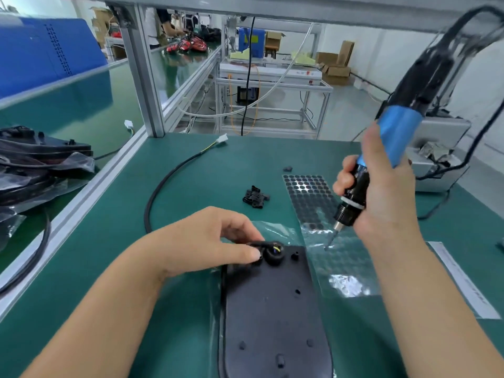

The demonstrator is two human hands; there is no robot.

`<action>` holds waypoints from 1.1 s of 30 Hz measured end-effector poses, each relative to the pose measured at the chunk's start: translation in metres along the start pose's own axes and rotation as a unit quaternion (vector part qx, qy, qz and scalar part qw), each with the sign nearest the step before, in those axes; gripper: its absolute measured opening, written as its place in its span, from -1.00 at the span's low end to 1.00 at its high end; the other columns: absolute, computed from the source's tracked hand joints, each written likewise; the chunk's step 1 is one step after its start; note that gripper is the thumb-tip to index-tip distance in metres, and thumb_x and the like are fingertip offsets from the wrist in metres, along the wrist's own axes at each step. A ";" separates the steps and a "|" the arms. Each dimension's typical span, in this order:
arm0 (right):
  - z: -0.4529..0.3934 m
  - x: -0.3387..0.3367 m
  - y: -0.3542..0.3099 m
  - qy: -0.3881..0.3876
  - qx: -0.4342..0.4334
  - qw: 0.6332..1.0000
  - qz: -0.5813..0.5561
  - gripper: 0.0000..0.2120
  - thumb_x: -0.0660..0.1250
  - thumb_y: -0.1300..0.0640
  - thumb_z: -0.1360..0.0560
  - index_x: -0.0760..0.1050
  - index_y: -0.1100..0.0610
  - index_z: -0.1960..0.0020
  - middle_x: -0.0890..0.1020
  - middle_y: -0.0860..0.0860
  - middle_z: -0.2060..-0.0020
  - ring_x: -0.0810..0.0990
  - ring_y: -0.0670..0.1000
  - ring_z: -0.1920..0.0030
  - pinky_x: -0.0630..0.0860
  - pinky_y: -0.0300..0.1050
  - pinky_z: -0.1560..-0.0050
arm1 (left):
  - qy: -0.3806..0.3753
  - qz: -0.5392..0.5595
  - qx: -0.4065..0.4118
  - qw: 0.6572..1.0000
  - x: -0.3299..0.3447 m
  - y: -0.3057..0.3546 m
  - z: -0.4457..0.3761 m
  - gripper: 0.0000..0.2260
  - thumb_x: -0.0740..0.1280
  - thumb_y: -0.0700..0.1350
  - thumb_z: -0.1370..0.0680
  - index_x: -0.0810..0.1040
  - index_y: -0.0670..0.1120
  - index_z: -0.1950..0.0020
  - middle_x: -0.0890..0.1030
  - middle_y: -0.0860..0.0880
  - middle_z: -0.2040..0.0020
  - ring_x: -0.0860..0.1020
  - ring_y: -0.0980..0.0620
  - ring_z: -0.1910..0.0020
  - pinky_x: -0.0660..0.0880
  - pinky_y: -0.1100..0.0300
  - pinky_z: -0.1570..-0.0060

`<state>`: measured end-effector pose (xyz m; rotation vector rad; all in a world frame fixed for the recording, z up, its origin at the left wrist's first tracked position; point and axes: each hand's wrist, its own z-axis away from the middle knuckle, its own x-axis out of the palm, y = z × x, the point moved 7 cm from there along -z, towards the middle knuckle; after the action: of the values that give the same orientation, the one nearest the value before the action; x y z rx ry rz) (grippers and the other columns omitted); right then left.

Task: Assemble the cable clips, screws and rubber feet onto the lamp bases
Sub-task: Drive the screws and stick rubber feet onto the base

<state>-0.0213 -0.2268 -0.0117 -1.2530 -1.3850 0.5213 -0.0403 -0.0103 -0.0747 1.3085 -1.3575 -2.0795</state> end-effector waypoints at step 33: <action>-0.024 -0.179 -0.011 0.247 -0.018 0.886 0.391 -0.66 0.29 -0.17 -0.49 0.44 0.09 -0.06 0.51 0.02 0.15 0.52 0.03 0.21 0.48 -0.02 0.20 | -0.028 -0.359 -0.083 0.929 0.045 0.053 -0.117 -0.25 0.45 0.20 -0.42 0.27 -0.04 -0.51 0.33 -0.02 -0.49 0.33 -0.03 -0.44 0.29 0.05 -0.39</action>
<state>-0.0408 -0.3956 -0.0728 -1.8175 -0.4209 0.6518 0.0227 -0.1303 -0.0665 1.8722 -0.7375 -2.6262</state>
